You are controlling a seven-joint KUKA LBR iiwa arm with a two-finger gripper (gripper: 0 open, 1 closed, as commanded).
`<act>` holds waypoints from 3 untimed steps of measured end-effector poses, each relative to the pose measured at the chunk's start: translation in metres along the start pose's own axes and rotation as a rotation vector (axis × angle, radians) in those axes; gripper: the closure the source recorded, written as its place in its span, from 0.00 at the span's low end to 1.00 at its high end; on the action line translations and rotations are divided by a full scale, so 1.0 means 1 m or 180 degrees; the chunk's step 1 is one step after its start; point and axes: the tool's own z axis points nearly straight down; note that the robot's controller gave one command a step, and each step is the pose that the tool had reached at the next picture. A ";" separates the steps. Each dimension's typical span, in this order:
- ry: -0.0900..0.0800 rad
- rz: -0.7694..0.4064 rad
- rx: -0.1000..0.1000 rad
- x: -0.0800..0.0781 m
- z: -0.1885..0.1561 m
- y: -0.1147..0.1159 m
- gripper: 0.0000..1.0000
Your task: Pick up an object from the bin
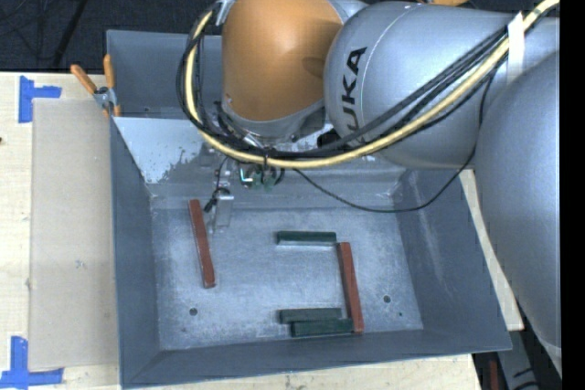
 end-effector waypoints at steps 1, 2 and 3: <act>0.0010 0.0115 0.0008 0.051 0.086 -0.031 0.00; -0.0009 -0.0668 0.0000 0.066 0.124 0.000 0.00; -0.0008 -0.0724 0.0013 0.072 0.163 -0.086 0.00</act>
Offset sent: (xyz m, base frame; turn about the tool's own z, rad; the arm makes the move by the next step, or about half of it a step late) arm -0.0477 -0.0303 -0.0796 0.0381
